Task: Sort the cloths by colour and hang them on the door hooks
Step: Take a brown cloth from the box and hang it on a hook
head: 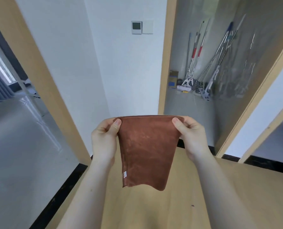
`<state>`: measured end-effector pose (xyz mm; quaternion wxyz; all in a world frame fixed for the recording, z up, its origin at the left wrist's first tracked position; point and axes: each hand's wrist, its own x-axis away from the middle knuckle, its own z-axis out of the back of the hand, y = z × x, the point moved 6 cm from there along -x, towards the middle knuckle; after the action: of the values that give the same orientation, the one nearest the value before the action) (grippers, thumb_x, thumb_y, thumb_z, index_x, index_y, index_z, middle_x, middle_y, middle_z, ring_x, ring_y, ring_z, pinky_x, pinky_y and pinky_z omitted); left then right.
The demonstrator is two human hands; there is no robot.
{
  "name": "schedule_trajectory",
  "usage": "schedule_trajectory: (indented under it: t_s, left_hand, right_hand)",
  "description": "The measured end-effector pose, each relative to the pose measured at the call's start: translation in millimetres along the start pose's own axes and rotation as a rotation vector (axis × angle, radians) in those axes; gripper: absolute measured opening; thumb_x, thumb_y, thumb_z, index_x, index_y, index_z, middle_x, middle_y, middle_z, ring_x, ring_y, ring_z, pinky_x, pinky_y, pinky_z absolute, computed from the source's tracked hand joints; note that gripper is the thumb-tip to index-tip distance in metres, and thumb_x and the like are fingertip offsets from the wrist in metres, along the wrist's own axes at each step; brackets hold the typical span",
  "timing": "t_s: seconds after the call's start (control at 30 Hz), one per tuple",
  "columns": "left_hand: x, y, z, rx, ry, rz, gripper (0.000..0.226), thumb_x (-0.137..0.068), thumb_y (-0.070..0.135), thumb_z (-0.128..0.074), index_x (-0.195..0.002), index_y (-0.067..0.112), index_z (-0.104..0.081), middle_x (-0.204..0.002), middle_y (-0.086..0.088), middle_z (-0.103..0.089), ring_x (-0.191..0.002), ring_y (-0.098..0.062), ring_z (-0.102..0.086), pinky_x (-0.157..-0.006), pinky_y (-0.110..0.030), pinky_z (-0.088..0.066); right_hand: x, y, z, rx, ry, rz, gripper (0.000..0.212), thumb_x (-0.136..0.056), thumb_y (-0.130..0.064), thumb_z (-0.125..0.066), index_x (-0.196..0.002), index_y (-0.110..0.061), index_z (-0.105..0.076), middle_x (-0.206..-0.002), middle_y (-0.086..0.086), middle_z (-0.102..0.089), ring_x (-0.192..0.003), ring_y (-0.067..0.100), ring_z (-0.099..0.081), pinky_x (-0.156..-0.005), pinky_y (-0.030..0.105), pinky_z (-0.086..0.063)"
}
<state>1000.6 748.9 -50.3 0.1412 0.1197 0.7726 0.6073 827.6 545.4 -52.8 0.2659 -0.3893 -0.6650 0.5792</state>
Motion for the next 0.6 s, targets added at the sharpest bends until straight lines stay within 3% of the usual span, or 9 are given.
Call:
schedule_trajectory:
  t_s: [0.23, 0.47, 0.6]
  left_hand:
    - [22, -10, -102, -0.035, -0.027, -0.044, 0.016, -0.1, 0.013, -0.064, -0.092, 0.019, -0.076, -0.085, 0.006, -0.074, -0.087, -0.013, -0.068, -0.09, -0.035, -0.055]
    - [44, -18, -192, -0.11, -0.087, -0.092, 0.015, -0.1, 0.016, -0.063, -0.093, 0.022, -0.075, -0.078, 0.01, -0.069, -0.075, -0.012, -0.06, -0.057, -0.024, -0.052]
    - [57, -28, -237, -0.132, -0.156, -0.093, 0.016, -0.099, 0.017, -0.064, -0.092, 0.024, -0.076, -0.084, 0.01, -0.073, -0.083, -0.012, -0.065, -0.068, -0.038, -0.058]
  right_hand:
    - [-25, -27, 98, -0.015, 0.061, 0.063, 0.007, -0.096, -0.006, -0.067, -0.093, -0.008, -0.073, -0.07, -0.008, -0.072, -0.065, 0.005, -0.065, -0.062, 0.018, -0.055]
    - [-46, -42, 186, 0.011, 0.12, 0.105, 0.008, -0.095, -0.01, -0.069, -0.091, -0.013, -0.074, -0.073, -0.011, -0.072, -0.073, 0.006, -0.066, -0.076, 0.024, -0.056]
    - [-50, -54, 228, 0.044, 0.204, 0.155, 0.006, -0.094, -0.009, -0.07, -0.096, -0.011, -0.076, -0.077, -0.013, -0.075, -0.074, -0.001, -0.067, -0.072, 0.015, -0.053]
